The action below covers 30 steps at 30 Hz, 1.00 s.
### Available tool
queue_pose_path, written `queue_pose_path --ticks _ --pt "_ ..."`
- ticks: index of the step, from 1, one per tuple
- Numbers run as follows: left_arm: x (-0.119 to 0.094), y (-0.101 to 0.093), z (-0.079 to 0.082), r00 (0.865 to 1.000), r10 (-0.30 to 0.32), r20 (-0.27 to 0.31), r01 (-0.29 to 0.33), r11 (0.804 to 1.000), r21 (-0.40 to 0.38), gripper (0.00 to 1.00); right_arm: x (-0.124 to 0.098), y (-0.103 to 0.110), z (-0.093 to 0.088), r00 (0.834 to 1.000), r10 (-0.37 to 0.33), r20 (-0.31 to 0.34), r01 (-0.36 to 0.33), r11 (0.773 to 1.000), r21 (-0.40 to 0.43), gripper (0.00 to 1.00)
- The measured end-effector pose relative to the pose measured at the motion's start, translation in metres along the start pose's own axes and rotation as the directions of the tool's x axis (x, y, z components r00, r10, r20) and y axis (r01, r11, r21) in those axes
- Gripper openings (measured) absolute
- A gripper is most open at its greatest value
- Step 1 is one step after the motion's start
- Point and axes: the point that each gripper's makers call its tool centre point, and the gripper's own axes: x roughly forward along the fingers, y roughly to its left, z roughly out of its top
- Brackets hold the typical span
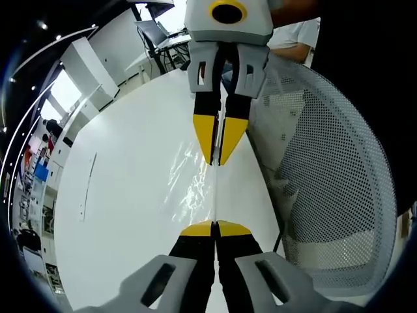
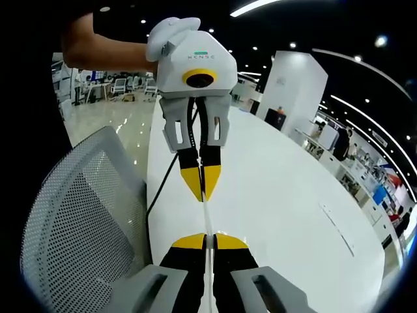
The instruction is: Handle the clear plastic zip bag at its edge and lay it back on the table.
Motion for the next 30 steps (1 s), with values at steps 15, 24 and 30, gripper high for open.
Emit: queue_pose_path --ticks 15,24,30 --pt "-0.0027 0.0001 -0.0022 1.0 0.005 0.0 -0.005 1.0 -0.005 0.0 -0.0018 -0.0012 0.0008 1.0 -0.003 0.006 0.003 1.0 0.0 0.0" --pt "-0.0043 0.0001 0.0016 1.0 0.008 0.007 -0.008 1.0 0.0 0.0 -0.0035 -0.0038 0.0004 1.0 -0.01 0.011 0.01 1.0 0.007 0.0" --pt "-0.0049 -0.0003 0.0025 1.0 0.005 0.013 -0.005 1.0 0.002 0.0 -0.0041 -0.0053 -0.0004 1.0 -0.014 0.012 0.014 1.0 0.011 0.0"
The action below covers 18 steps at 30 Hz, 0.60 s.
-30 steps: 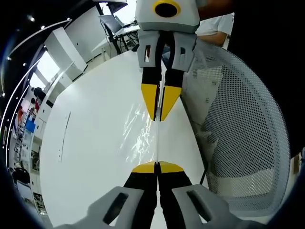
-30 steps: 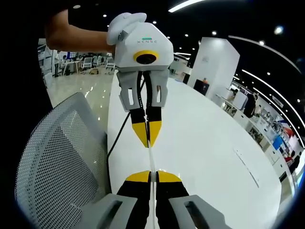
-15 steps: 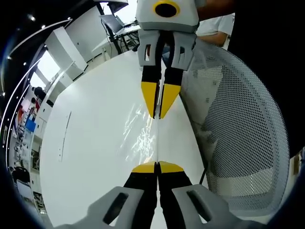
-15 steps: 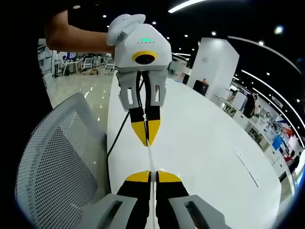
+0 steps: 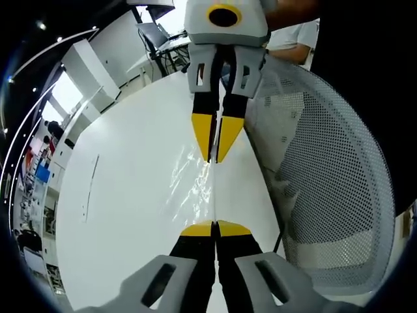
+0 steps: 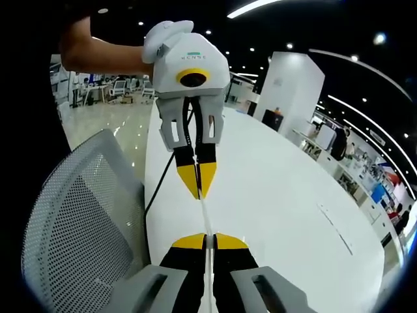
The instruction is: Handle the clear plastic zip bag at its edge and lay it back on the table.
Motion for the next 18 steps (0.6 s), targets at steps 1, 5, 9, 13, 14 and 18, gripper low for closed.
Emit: queue_pose_path --ticks 1,5,9,13,14,18 --pt "0.0001 0.0008 -0.0001 1.0 0.005 -0.001 -0.005 1.0 0.005 0.0 0.0002 -0.0002 -0.0003 1.0 0.0 0.0 0.0 1.0 0.002 0.0" --pt "-0.0002 -0.0006 0.0 1.0 -0.001 0.0 0.001 1.0 -0.002 0.0 0.0006 0.0004 -0.0001 1.0 0.001 0.001 -0.001 1.0 0.003 0.0" --pt "-0.0004 -0.0002 -0.0004 1.0 0.003 0.0 -0.003 1.0 0.003 0.0 0.0008 0.0005 0.0009 1.0 0.0 0.002 0.0 1.0 0.003 0.0" --pt "-0.0006 0.0003 -0.0005 1.0 0.003 0.002 -0.003 1.0 0.004 0.0 0.0007 -0.0004 0.0018 1.0 -0.002 0.004 0.002 1.0 0.003 0.0" --pt "-0.0006 0.0004 -0.0004 1.0 0.002 0.004 -0.002 1.0 0.002 0.0 0.0005 -0.0008 0.002 1.0 -0.004 0.005 0.004 1.0 0.004 0.0" --pt "-0.0007 0.0016 -0.0006 1.0 0.005 0.005 -0.005 1.0 0.001 0.0 0.0004 -0.0008 0.0024 1.0 -0.003 0.007 0.003 1.0 0.007 0.0"
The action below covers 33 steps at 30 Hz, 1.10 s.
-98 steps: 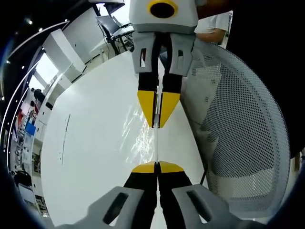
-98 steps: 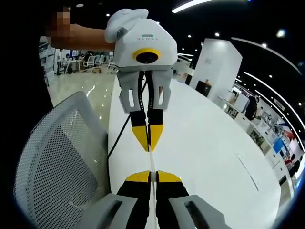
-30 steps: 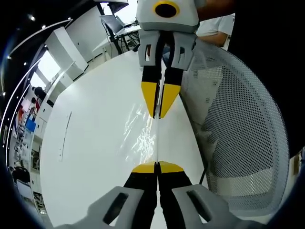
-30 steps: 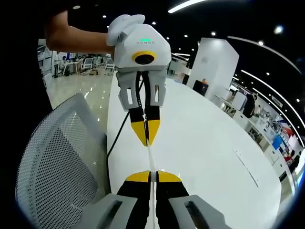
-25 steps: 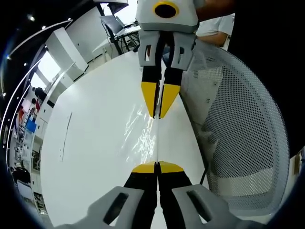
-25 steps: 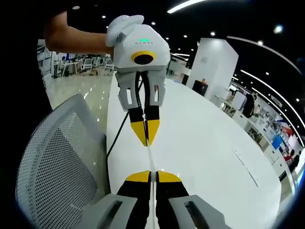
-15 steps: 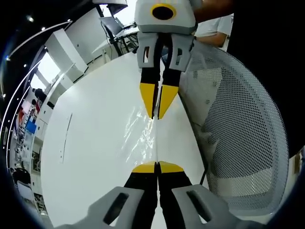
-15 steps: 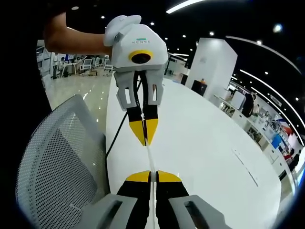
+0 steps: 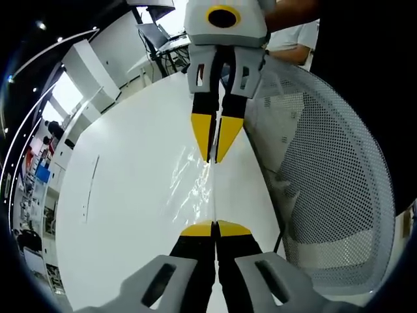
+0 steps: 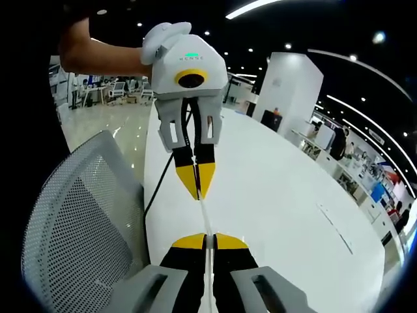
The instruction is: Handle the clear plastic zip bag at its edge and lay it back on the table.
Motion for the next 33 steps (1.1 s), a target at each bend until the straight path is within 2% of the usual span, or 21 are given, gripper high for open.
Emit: queue_pose_path --ticks 33 --pt "-0.0024 0.0005 -0.0064 1.0 0.0 -0.005 0.0 1.0 -0.014 0.0 -0.0055 0.002 -0.0044 1.0 0.0 -0.001 0.0 1.0 0.02 0.0"
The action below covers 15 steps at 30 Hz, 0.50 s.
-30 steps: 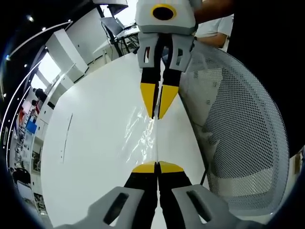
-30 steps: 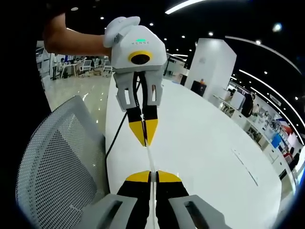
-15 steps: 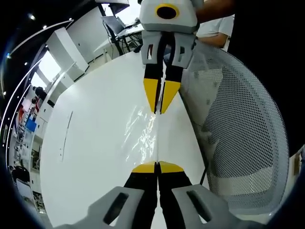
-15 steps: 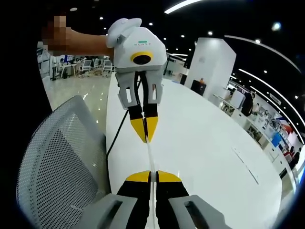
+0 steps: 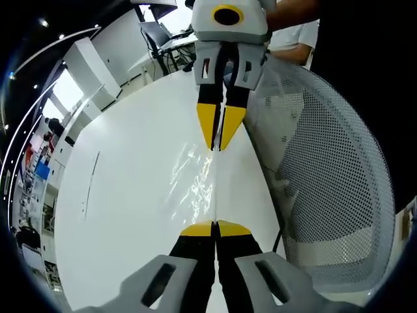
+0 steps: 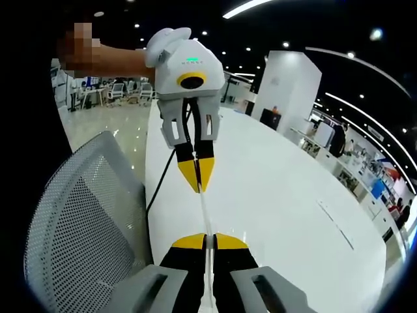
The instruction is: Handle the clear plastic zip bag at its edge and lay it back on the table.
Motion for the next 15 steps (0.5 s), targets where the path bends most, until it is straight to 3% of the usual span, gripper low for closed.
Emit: queue_pose_path --ticks 15 --pt "-0.0021 0.0023 -0.0013 1.0 0.009 0.008 -0.009 1.0 -0.011 0.0 -0.0045 -0.0034 -0.0025 1.0 -0.018 0.008 0.017 1.0 0.021 0.0"
